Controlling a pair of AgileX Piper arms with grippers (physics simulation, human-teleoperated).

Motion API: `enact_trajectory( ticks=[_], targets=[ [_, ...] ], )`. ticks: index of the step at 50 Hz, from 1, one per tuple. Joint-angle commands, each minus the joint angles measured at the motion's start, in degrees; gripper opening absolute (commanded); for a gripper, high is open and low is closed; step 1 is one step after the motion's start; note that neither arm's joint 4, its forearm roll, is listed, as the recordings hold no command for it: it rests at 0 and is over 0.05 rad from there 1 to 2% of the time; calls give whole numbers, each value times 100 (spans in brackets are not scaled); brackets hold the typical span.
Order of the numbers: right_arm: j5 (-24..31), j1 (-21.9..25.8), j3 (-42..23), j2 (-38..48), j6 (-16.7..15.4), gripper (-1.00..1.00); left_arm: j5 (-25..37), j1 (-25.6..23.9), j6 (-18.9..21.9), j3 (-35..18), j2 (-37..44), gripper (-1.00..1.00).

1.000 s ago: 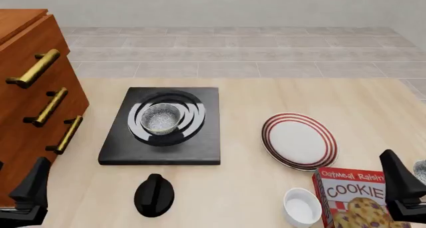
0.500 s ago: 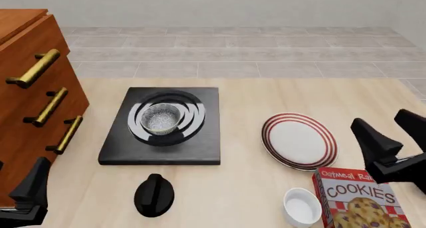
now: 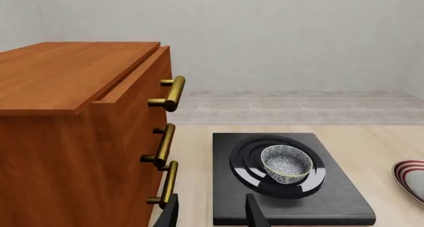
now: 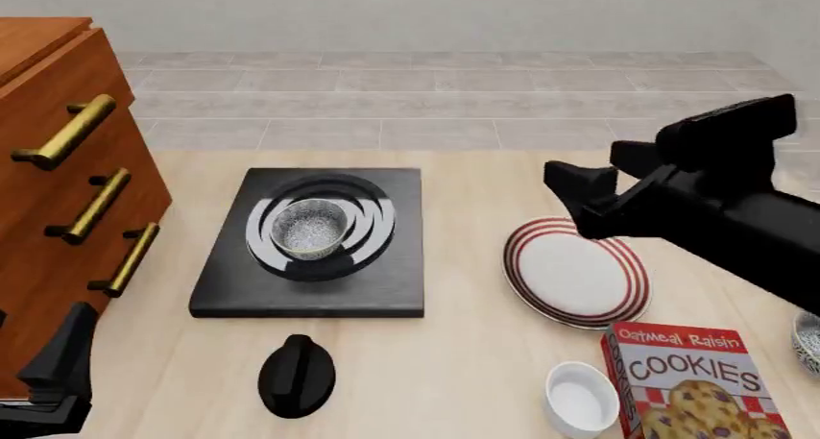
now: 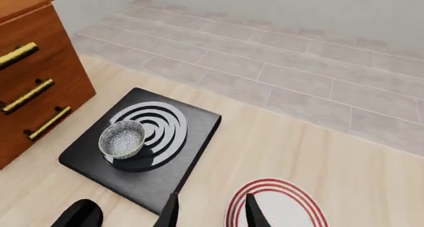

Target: Pick the akita bowl on the stove and place it on the plate.

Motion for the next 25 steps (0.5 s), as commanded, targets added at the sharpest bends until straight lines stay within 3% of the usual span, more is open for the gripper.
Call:
enact_trajectory(
  ticks=[1, 4, 12, 25],
  targets=[
    [112, 566, -911, 1461, 7, 100, 0, 1, -1, 0, 2, 100],
    [224, 832, -1169, 1715, 355, 100, 0, 0, 0, 0, 1, 100],
    [362, 1099, -1890, 2407, 538, 100, 0, -1, 3, 0, -2, 100],
    [290, 1201, -2477, 3109, 687, 100, 0, -1, -1, 0, 1, 100]
  ],
)
